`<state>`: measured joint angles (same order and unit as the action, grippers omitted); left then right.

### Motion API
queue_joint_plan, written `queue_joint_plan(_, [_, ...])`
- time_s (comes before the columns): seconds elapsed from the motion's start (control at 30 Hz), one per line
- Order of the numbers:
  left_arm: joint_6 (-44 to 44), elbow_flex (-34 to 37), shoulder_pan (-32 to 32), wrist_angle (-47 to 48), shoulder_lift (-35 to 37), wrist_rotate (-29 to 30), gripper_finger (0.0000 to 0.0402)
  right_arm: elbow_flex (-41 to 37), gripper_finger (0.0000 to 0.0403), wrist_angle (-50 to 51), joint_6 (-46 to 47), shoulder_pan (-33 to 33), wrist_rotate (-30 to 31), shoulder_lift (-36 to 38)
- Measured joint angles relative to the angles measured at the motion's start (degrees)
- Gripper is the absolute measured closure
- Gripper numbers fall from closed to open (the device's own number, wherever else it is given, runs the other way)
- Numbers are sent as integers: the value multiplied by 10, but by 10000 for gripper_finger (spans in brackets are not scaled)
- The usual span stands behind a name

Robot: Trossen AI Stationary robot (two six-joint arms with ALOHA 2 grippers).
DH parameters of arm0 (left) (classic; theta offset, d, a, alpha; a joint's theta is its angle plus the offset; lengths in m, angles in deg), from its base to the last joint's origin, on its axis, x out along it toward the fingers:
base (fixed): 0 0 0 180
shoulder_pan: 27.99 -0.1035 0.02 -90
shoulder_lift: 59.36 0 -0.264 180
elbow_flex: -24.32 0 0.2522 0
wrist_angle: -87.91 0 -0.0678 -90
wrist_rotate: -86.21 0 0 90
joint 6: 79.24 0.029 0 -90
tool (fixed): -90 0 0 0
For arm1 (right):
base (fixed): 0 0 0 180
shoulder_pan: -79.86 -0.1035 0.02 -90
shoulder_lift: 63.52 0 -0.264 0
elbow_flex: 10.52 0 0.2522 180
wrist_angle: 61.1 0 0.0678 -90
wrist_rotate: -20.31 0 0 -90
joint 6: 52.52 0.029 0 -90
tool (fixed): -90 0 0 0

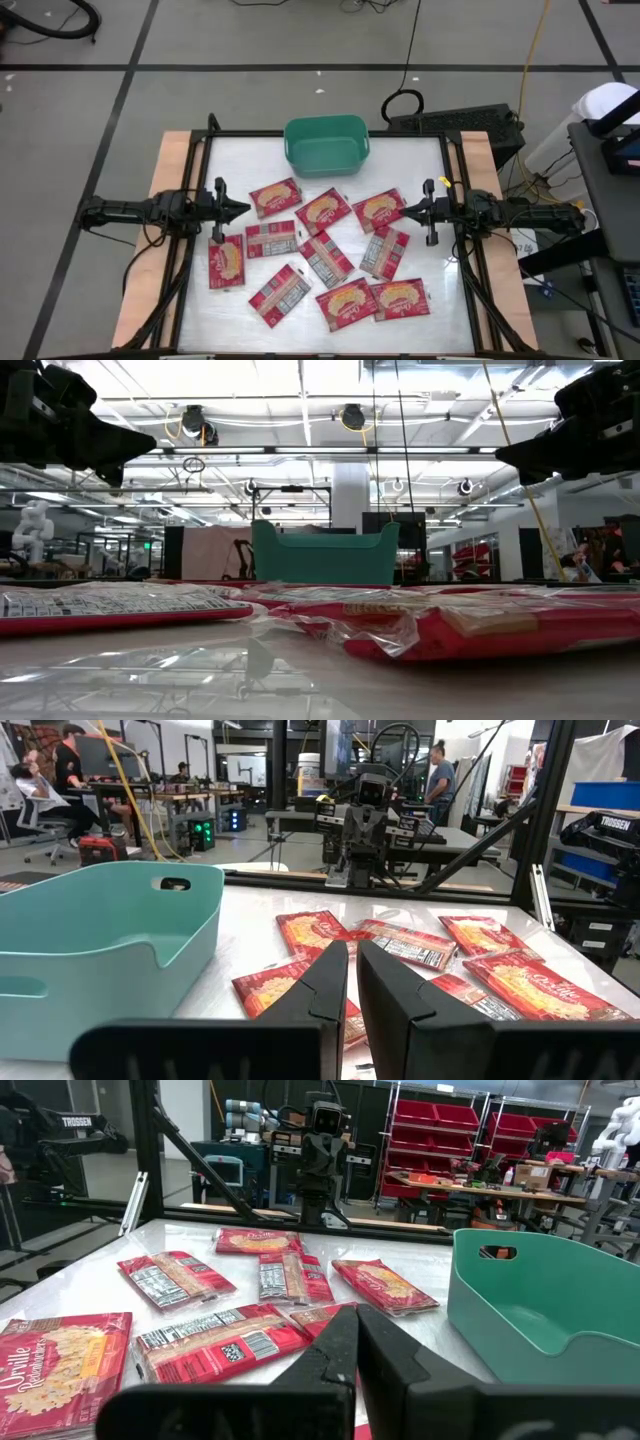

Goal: Sort popcorn bags into baskets

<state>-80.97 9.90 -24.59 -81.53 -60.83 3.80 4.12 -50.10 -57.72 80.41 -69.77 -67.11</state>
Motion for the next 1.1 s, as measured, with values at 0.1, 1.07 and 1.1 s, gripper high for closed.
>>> queue_joint_plan(0.1, [0, 0, 0, 0, 0, 0, 369, 0, 403, 0, 0, 0, 0, 0])
queue_joint_plan(1.07, [31, 0, -1, -7, 0, 0, 369, 0, 403, 0, 0, 0, 0, 0])
queue_joint_plan(1.1, [31, 0, -1, -12, 0, 0, 369, 0, 403, 0, 0, 0, 0, 0])
